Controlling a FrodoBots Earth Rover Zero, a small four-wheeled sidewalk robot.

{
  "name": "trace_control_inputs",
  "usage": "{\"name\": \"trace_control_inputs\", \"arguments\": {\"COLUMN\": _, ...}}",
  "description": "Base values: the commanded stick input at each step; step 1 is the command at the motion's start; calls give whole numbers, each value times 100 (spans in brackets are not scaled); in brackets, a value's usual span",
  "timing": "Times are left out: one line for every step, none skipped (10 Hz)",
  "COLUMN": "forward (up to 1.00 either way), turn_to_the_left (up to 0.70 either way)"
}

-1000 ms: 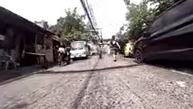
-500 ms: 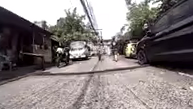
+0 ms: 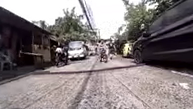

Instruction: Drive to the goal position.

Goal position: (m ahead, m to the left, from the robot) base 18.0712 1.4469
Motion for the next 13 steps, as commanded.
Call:
{"name": "trace_control_inputs", "arguments": {"forward": 0, "turn_to_the_left": 0}}
{"name": "trace_control_inputs", "arguments": {"forward": 10, "turn_to_the_left": 4}}
{"name": "trace_control_inputs", "arguments": {"forward": 60, "turn_to_the_left": 23}}
{"name": "trace_control_inputs", "arguments": {"forward": 70, "turn_to_the_left": 27}}
{"name": "trace_control_inputs", "arguments": {"forward": 70, "turn_to_the_left": 27}}
{"name": "trace_control_inputs", "arguments": {"forward": 70, "turn_to_the_left": 27}}
{"name": "trace_control_inputs", "arguments": {"forward": 70, "turn_to_the_left": 27}}
{"name": "trace_control_inputs", "arguments": {"forward": 70, "turn_to_the_left": 27}}
{"name": "trace_control_inputs", "arguments": {"forward": 70, "turn_to_the_left": 27}}
{"name": "trace_control_inputs", "arguments": {"forward": 70, "turn_to_the_left": 20}}
{"name": "trace_control_inputs", "arguments": {"forward": 70, "turn_to_the_left": 0}}
{"name": "trace_control_inputs", "arguments": {"forward": 70, "turn_to_the_left": 0}}
{"name": "trace_control_inputs", "arguments": {"forward": 70, "turn_to_the_left": 0}}
